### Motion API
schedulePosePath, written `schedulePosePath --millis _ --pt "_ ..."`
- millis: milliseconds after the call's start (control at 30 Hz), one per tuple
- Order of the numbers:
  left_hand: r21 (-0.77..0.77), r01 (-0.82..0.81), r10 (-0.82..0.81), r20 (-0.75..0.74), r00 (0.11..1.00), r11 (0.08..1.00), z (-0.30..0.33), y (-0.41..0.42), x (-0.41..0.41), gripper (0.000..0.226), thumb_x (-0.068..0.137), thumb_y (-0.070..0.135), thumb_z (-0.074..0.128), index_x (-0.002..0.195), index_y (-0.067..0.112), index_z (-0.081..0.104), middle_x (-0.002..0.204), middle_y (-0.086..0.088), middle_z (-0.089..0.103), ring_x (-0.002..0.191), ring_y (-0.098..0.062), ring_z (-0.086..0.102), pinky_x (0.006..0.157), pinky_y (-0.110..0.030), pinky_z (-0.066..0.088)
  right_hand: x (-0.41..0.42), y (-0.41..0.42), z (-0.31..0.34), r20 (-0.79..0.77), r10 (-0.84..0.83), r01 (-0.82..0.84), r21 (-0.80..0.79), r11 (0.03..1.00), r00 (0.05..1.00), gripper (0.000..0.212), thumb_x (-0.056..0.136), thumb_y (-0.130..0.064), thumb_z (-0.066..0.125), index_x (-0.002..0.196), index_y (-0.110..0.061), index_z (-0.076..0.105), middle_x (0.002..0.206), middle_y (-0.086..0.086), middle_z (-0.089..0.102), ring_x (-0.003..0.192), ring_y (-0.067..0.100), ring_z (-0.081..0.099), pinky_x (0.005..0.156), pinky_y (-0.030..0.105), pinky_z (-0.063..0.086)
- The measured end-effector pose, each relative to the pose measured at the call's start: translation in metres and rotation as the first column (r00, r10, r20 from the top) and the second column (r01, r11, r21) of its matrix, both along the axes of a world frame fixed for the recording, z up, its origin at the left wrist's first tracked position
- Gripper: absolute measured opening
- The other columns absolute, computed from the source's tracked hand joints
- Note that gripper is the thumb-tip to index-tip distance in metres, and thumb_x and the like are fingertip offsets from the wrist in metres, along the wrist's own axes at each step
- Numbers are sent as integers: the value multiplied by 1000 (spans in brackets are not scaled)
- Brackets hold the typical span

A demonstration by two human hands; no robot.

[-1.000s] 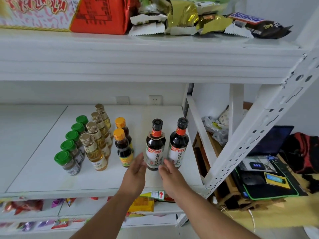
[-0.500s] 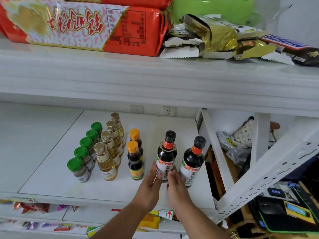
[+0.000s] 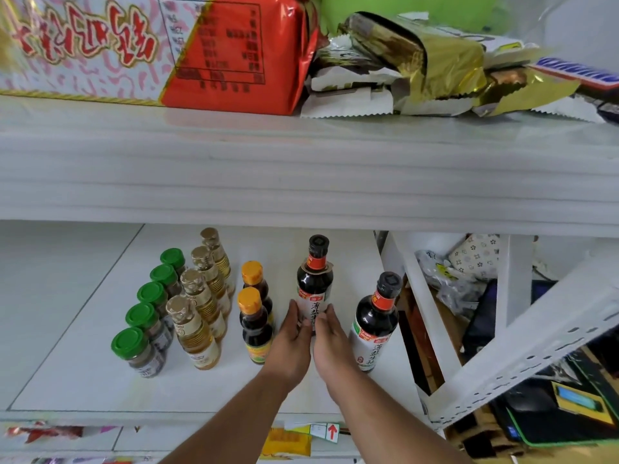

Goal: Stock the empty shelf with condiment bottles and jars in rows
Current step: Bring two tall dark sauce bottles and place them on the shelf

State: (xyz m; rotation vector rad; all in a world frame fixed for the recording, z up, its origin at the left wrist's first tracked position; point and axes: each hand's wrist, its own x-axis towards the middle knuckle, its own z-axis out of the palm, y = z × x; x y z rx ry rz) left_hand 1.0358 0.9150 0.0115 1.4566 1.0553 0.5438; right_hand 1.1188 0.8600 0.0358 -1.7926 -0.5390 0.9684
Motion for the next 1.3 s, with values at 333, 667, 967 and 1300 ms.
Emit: schedulePosePath --millis 333,667,967,1300 --pt "50 87 -84 -67 994 995 0 12 3 58 108 15 41 160 10 15 154 -2 42 131 -3 41 87 4 35 1 9 3 -13 7 -7 -5 1000 1000 53 112 -38 29 163 -31 17 166 -1 32 151 23 34 124 40 28" --pt "-2 56 -56 -18 998 998 13 -3 -4 66 99 43 48 158 29 24 148 6 53 135 -12 51 113 -33 42 -9 -11 6 -37 54 -54 2 999 998 57 111 -42 30 164 -28 14 165 0 33 150 21 35 120 34 31" --pt "-54 94 -98 -69 993 994 -3 -75 -10 61 104 25 52 159 22 26 160 5 33 147 -10 31 110 -20 25 -4 -111 -27 -77 -73 69 -49 996 994 42 89 -53 54 112 -24 73 109 -6 78 107 14 71 104 47 54" --pt "49 163 -161 -37 986 985 11 -89 29 54 96 12 58 140 42 46 133 24 58 122 7 53 92 -5 38 74 -114 -5 -81 -232 223 -108 969 969 40 102 -42 46 142 -41 56 151 -7 49 138 21 48 118 43 37"
